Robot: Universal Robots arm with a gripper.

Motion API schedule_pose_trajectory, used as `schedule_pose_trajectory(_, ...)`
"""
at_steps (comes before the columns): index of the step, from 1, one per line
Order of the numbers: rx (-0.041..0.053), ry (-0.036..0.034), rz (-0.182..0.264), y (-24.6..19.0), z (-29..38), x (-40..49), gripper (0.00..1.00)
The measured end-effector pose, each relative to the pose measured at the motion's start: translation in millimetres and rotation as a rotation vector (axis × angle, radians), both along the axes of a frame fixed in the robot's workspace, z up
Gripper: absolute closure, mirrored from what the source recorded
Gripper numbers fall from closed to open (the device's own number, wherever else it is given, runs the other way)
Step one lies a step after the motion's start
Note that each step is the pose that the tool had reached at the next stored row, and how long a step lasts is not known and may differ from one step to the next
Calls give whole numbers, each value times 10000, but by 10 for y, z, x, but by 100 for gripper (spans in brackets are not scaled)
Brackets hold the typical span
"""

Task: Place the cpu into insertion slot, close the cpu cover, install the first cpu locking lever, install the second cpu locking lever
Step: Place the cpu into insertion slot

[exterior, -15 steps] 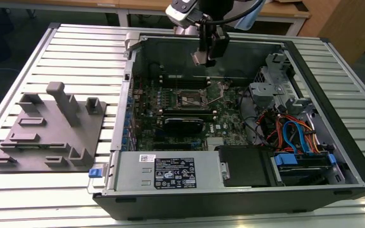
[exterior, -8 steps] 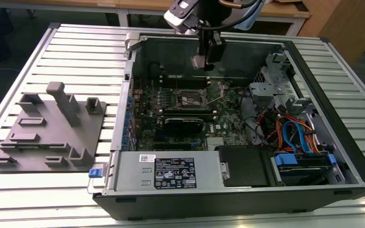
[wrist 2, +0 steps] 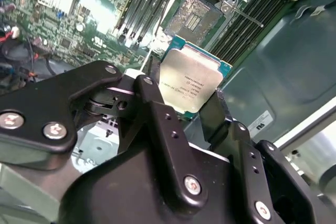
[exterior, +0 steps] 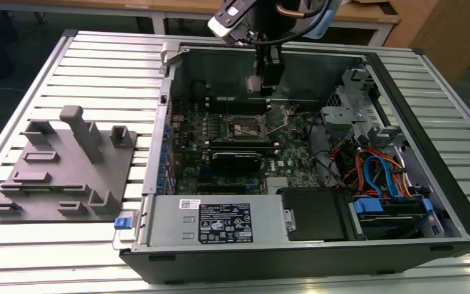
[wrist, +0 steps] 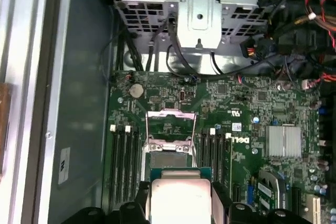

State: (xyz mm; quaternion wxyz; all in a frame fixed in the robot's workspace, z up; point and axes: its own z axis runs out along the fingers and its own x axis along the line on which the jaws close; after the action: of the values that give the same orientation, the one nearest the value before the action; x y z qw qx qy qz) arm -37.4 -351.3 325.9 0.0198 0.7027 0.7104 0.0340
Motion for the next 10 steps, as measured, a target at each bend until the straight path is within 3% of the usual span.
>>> schedule_pose_trajectory(8,0,51,-107,3,-144,0,46)
schedule_pose_trajectory(10,-2,55,-107,2,-152,0,46)
